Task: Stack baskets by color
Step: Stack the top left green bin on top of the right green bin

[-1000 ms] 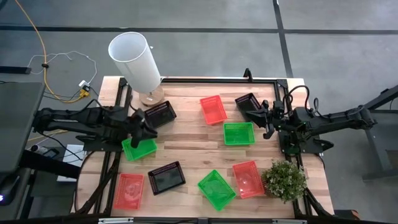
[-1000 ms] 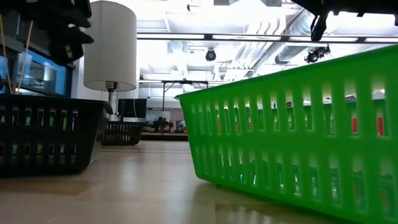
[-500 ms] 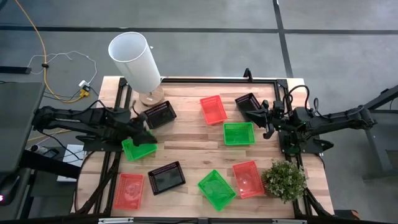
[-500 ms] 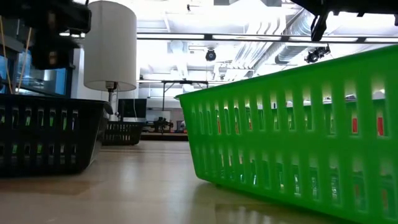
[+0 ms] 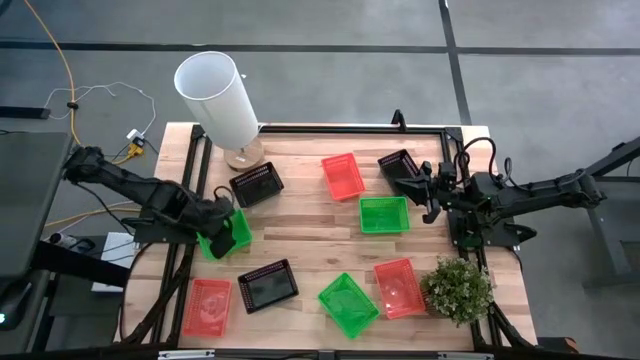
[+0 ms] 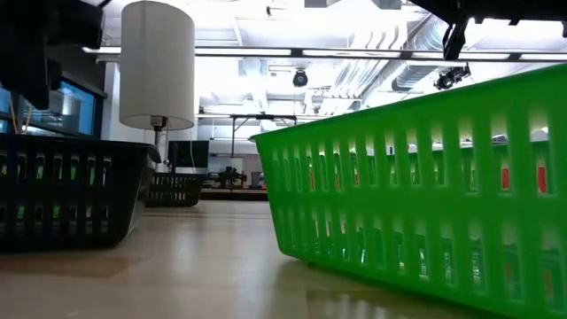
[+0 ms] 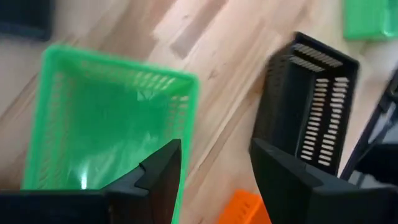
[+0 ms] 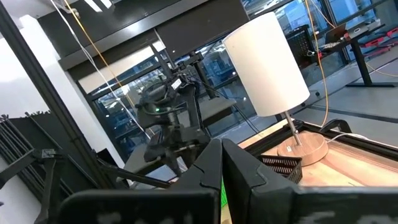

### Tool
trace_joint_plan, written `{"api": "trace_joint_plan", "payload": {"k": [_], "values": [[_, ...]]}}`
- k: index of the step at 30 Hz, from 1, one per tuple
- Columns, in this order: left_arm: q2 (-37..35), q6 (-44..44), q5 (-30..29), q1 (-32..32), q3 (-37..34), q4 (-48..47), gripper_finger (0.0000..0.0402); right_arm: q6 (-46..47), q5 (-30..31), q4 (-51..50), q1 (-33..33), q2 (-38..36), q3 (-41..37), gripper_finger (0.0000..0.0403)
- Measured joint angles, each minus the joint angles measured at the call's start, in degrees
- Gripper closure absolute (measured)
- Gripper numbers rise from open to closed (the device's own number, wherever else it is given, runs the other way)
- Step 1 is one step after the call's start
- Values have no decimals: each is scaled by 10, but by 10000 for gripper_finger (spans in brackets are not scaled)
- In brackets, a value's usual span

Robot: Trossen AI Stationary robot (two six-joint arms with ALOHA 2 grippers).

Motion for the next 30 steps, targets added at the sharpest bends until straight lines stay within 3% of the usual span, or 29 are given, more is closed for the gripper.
{"api": "trace_joint_plan", "payload": {"k": [8,14,19,24,30], "values": [[57,70,-68,-62,-7,47,220,0,0,-9,0,0,0,402],[107,52,-124,-101,-8,-19,220,0,0,-21,0,0,0,402],[145,55,-130,-113,-14,11,220,0,0,-24,0,0,0,402],[147,50,-87,-127,-65,92,220,4,0,-27,0,0,0,402],[139,1,-125,-128,-96,91,220,4,0,-29,0,1,0,402]]}}
